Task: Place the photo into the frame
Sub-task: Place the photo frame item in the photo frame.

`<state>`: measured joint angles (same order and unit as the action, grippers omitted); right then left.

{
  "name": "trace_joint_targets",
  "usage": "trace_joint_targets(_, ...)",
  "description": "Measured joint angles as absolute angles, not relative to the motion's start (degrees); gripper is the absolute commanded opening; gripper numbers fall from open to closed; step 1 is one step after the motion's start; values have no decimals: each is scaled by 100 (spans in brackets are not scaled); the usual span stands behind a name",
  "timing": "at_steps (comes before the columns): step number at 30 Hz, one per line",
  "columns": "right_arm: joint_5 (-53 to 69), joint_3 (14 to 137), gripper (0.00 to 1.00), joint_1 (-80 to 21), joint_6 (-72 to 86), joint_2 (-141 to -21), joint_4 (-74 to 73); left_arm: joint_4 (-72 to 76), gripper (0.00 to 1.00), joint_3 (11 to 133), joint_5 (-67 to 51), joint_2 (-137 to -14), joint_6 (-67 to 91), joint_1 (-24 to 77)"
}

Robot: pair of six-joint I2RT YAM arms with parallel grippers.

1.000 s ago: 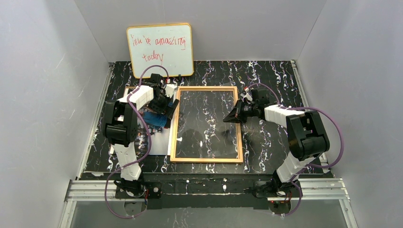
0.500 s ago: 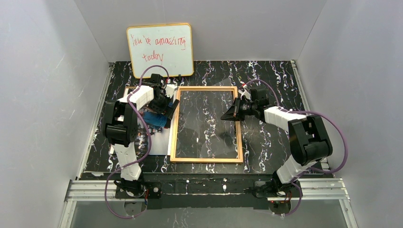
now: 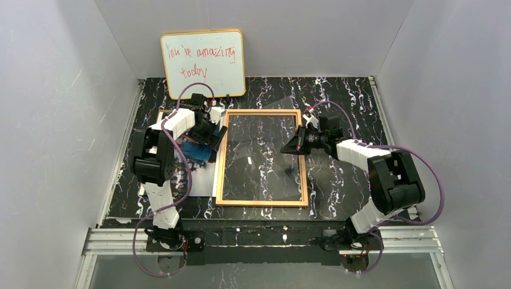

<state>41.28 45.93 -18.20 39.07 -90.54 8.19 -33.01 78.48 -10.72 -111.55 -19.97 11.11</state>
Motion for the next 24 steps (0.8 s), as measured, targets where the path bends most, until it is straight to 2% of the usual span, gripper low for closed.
trace_joint_targets(12, 3924, 4582, 2, -1903, 3695, -9284, 954, -3301, 92, 7848, -1066, -11155, -1997, 1114)
trace_joint_targets(14, 3826, 4552, 12, -1916, 3640, -9321, 954, -3301, 92, 7848, -1059, -11155, -1997, 1116)
trace_joint_targets(20, 3496, 4523, 51, -1959, 3468, -9382, 856, -3297, 92, 7843, -1048, -11155, -1999, 1120)
trace_joint_targets(24, 3260, 4554, 74, -2016, 3312, -9386, 598, -3297, 92, 7841, -1048, -11155, -2003, 1122)
